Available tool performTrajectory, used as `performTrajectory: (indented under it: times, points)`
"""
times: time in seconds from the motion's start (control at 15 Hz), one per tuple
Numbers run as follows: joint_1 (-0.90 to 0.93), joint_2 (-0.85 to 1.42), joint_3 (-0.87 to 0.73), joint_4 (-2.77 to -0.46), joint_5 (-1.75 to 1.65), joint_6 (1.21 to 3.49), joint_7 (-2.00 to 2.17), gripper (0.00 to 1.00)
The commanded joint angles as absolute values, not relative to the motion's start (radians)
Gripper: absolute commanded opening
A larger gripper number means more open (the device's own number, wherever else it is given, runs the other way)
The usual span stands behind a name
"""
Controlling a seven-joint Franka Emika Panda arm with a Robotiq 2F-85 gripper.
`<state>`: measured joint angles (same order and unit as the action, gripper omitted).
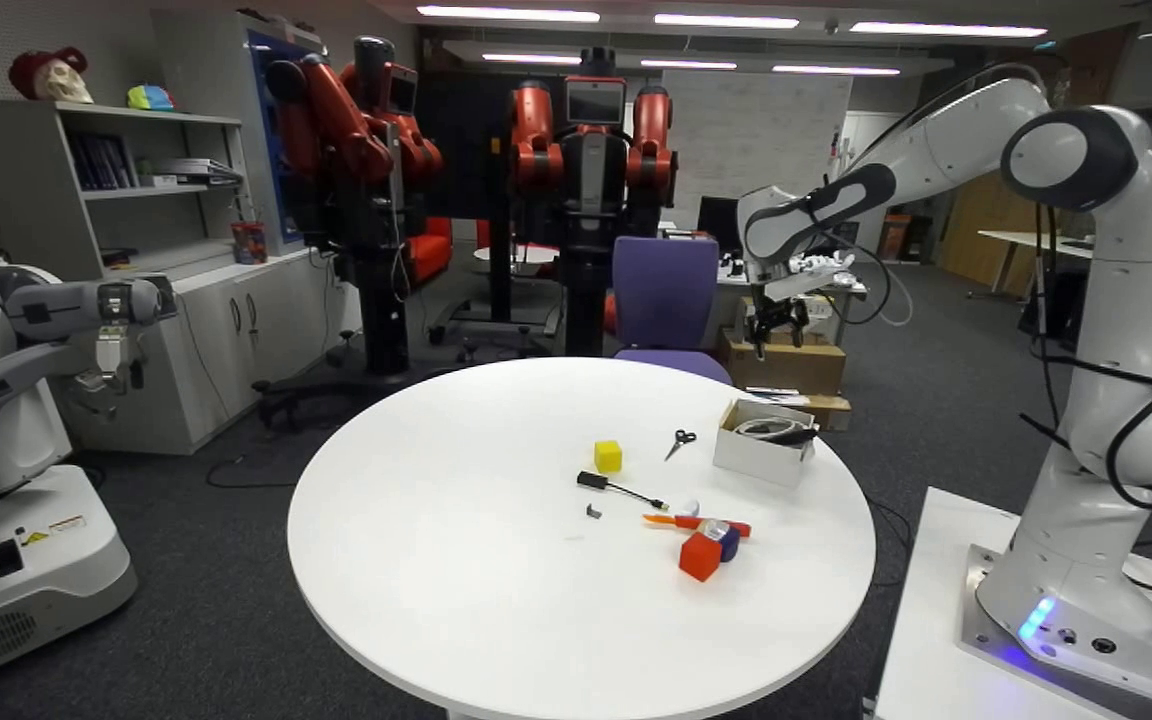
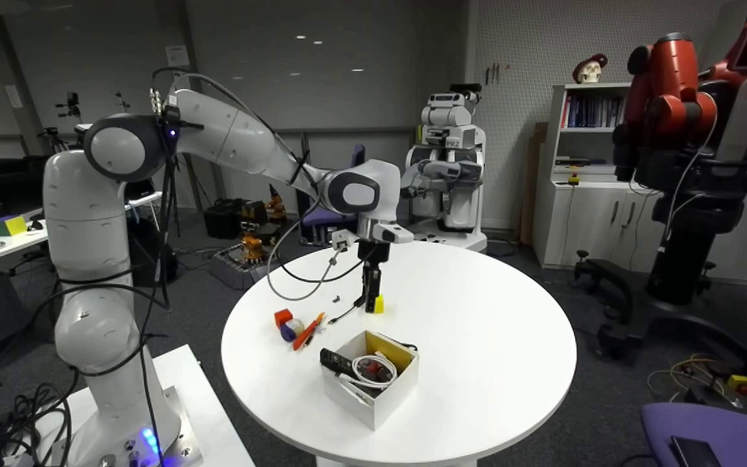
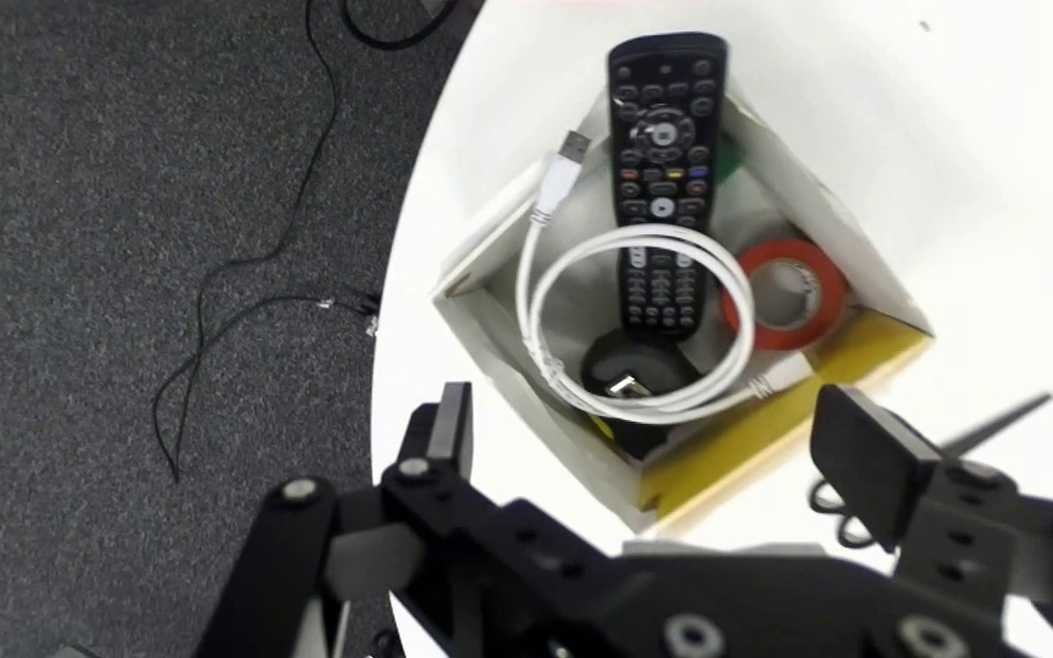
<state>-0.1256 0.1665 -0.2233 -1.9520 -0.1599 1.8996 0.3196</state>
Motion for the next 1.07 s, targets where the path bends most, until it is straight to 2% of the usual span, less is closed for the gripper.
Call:
performTrajectory:
  times: [0.0, 0.47, 0.53, 1.0]
  points:
    - [-0.078, 0.137, -0.159, -1.916, -0.110, 1.885, 0.475, 1.00]
    - [0.045, 0.191, -0.047, -1.809, -0.091, 1.938, 0.845, 1.00]
    - [0.031, 0.161, -0.049, -1.868, -0.077, 1.933, 0.786, 1.00]
    - [0.046, 0.191, -0.047, -1.825, -0.080, 1.935, 0.833, 1.00]
